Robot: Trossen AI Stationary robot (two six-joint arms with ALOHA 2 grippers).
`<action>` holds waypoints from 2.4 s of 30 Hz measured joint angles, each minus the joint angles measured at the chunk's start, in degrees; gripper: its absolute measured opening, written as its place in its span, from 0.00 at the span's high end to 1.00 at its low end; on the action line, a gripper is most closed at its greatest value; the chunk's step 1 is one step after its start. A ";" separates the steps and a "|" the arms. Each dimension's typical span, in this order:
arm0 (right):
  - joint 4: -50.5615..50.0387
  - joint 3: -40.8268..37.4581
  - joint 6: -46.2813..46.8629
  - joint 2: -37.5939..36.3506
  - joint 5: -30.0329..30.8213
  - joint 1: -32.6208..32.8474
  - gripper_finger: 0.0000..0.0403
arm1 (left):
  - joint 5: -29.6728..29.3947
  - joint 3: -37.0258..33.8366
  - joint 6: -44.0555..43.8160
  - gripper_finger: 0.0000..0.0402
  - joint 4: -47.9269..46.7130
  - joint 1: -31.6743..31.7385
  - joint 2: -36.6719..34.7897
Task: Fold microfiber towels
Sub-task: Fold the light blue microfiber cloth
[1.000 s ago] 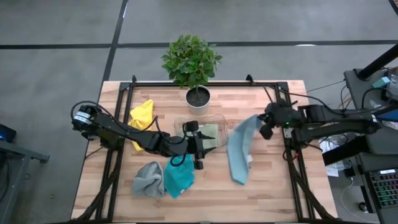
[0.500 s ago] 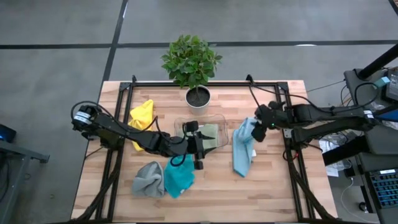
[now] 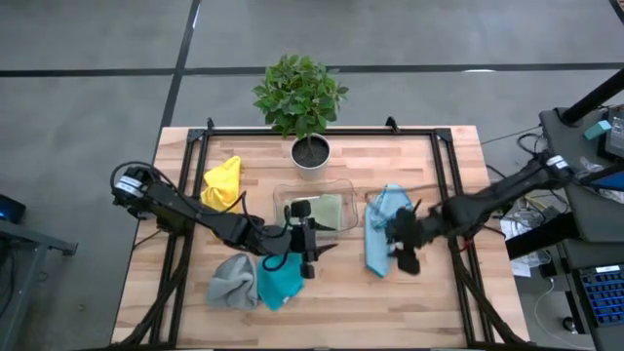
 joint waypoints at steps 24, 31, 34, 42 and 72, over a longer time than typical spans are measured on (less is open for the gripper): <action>15.22 -0.56 9.17 26.66 14.59 10.41 0.63 | -0.08 0.05 -1.14 0.61 1.35 -1.67 0.85; 13.96 -0.56 7.13 21.62 14.99 10.41 0.93 | -0.08 0.05 -1.42 0.61 1.37 -1.98 0.85; 12.87 0.07 6.00 17.68 15.09 10.38 0.96 | -0.08 0.05 -2.65 0.61 1.39 -2.01 0.85; 12.70 6.37 -3.40 5.90 16.66 6.84 0.98 | -0.06 0.05 -5.08 0.61 6.71 -1.77 0.85; -3.10 39.82 -20.87 18.28 25.58 0.10 0.98 | -9.19 0.05 -10.70 0.61 8.79 -0.97 1.47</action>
